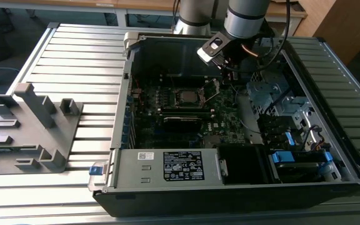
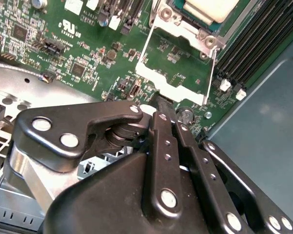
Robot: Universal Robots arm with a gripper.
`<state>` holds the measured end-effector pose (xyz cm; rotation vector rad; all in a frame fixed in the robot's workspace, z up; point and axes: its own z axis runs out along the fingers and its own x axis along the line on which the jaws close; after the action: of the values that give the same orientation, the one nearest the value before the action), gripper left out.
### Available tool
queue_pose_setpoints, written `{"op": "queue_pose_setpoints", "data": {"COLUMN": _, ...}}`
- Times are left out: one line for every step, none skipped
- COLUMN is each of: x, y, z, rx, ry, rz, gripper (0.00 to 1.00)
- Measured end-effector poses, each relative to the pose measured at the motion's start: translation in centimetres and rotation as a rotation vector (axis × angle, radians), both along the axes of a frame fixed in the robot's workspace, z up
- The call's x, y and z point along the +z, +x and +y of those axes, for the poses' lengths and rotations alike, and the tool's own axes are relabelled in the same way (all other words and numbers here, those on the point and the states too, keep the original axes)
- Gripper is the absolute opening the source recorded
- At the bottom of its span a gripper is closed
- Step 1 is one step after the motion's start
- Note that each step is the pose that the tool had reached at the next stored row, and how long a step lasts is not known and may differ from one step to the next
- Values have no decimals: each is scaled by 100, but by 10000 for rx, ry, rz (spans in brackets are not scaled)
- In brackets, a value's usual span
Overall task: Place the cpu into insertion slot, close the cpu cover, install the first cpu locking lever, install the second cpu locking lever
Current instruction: 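Close the cpu cover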
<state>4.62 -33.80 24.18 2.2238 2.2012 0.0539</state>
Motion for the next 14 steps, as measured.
{"op": "queue_pose_setpoints", "data": {"x": 0, "y": -16, "z": 0, "rx": 0, "ry": 0, "rz": 0, "gripper": 11}}
{"op": "queue_pose_setpoints", "data": {"x": 0, "y": -31, "z": 0, "rx": 0, "ry": 0, "rz": 0, "gripper": 11}}
{"op": "queue_pose_setpoints", "data": {"x": -1, "y": -46, "z": 0, "rx": 0, "ry": 1, "rz": 0, "gripper": 11}}
{"op": "queue_pose_setpoints", "data": {"x": -1, "y": -60, "z": 0, "rx": 0, "ry": 1, "rz": 0, "gripper": 11}}
{"op": "queue_pose_setpoints", "data": {"x": -1, "y": -76, "z": 0, "rx": 0, "ry": 1, "rz": 0, "gripper": 11}}
{"op": "queue_pose_setpoints", "data": {"x": -1, "y": -92, "z": 0, "rx": -1, "ry": 0, "rz": 1, "gripper": 11}}
{"op": "queue_pose_setpoints", "data": {"x": -2, "y": -109, "z": 0, "rx": -1, "ry": 0, "rz": 1, "gripper": 11}}
{"op": "queue_pose_setpoints", "data": {"x": -2, "y": -124, "z": 0, "rx": 0, "ry": 0, "rz": 0, "gripper": 11}}
{"op": "queue_pose_setpoints", "data": {"x": -2, "y": -138, "z": 0, "rx": 0, "ry": 1, "rz": 0, "gripper": 11}}
{"op": "queue_pose_setpoints", "data": {"x": -2, "y": -148, "z": 0, "rx": 0, "ry": 1, "rz": 0, "gripper": 11}}
{"op": "queue_pose_setpoints", "data": {"x": -2, "y": -154, "z": 0, "rx": 0, "ry": 1, "rz": 0, "gripper": 11}}
{"op": "queue_pose_setpoints", "data": {"x": -2, "y": -156, "z": 0, "rx": -1, "ry": 1, "rz": 0, "gripper": 11}}
{"op": "queue_pose_setpoints", "data": {"x": -2, "y": -157, "z": 0, "rx": 1, "ry": 0, "rz": 0, "gripper": 11}}
{"op": "queue_pose_setpoints", "data": {"x": -2, "y": -159, "z": 0, "rx": 0, "ry": 1, "rz": 0, "gripper": 11}}
